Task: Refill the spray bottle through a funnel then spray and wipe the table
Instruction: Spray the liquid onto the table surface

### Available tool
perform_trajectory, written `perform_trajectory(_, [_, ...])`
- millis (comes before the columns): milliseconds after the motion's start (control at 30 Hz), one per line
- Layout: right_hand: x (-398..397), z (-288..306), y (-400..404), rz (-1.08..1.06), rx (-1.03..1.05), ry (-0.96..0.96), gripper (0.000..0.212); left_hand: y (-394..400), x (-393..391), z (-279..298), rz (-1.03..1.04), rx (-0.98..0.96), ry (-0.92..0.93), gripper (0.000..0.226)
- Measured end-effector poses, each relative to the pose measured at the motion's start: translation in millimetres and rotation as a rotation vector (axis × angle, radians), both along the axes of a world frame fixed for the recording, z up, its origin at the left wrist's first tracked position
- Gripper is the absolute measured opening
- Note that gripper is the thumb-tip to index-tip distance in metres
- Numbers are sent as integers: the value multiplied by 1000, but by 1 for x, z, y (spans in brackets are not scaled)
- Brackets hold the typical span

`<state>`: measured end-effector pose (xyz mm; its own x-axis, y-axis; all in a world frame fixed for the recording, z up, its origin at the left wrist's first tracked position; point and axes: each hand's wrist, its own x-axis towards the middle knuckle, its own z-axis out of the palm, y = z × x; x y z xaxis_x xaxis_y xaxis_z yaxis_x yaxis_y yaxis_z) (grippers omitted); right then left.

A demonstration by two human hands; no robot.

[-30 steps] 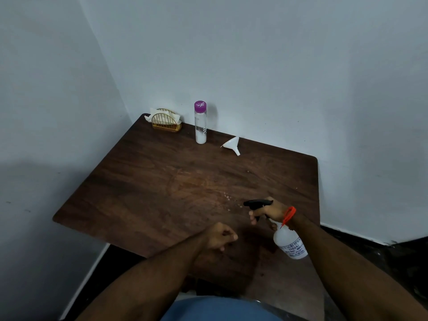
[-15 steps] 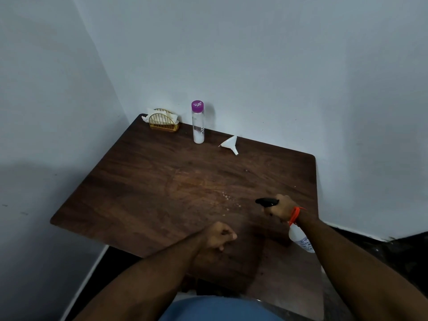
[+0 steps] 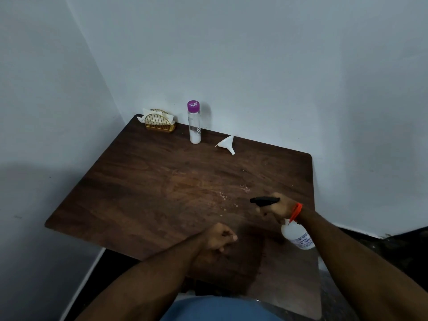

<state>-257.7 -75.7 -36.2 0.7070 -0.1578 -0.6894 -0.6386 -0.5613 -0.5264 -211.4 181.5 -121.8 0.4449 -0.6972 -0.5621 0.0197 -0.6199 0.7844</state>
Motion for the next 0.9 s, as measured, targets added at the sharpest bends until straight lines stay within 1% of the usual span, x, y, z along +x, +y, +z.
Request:
perform_trajectory(33, [-3,1,5,42,-22,75,37,0,0,0,-7,2,-1,26])
perform_trajectory(67, [-5,-3,5,4,-57,136,53,1,0,0,-11,-1,-7,25])
perform_trajectory(100, [-8,5,12,-8,-20,159,64,2,0,1,-9,-3,-11,25])
perform_trajectory(133, [-6,5,15,-42,53,27,63,3,0,0,-4,-3,-11,24])
perform_trajectory(167, [-2,9,19,0,77,-119,52,4,0,-1,-2,2,-11,24])
perform_trajectory(200, [3,11,24,71,89,-182,39,6,1,-1,-3,10,-16,24])
perform_trajectory(233, [6,21,32,163,119,-180,30,7,1,-2,-4,16,-23,25])
perform_trajectory(300, [14,19,31,209,99,-198,25,11,3,-1,2,19,-36,26])
perform_trajectory(333, [14,12,27,196,48,-219,25,13,4,-1,5,20,-40,27])
perform_trajectory(400, [15,-1,14,97,-46,-281,29,17,4,-2,6,23,-46,28])
perform_trajectory(467, [10,-5,3,16,-65,-332,28,19,3,-4,15,30,-54,27])
perform_trajectory(533, [4,-3,-3,-30,-40,-343,22,19,3,-7,18,34,-64,27])
perform_trajectory(600, [-3,-2,-5,-91,10,-338,22,19,3,-8,4,33,-73,27])
perform_trajectory(667, [-7,-1,-8,-100,42,-320,21,18,3,-8,-16,27,-70,27])
perform_trajectory(733, [-10,0,-10,-12,52,-263,19,16,2,-5,-29,24,-67,27])
perform_trajectory(833, [-15,4,-12,148,-3,-122,16,11,1,-2,-35,22,-71,27])
perform_trajectory(900, [-17,0,-19,184,-61,-41,14,10,0,-2,-37,20,-77,27])
